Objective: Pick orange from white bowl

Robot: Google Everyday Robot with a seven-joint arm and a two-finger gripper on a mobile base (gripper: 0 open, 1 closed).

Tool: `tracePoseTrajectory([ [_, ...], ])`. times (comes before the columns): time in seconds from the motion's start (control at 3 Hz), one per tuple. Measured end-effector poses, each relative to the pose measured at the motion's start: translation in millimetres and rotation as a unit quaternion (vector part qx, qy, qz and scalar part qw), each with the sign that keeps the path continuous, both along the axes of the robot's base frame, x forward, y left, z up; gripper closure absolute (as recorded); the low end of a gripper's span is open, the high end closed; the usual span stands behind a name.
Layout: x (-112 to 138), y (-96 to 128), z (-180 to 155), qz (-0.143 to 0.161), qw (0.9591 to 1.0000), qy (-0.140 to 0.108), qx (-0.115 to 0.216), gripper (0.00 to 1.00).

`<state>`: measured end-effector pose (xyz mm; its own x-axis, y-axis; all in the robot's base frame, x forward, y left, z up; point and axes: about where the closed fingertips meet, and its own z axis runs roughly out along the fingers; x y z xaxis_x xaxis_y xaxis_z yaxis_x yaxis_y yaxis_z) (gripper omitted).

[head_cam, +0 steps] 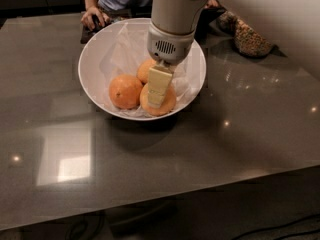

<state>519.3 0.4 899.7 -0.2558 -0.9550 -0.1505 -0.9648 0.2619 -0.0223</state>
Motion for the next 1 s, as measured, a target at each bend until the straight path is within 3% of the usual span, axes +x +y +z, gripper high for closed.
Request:
tracePoseTrajectory([
  [1.0,0,5,-30,0.002,0.9992,0.041,0.005,0.39],
])
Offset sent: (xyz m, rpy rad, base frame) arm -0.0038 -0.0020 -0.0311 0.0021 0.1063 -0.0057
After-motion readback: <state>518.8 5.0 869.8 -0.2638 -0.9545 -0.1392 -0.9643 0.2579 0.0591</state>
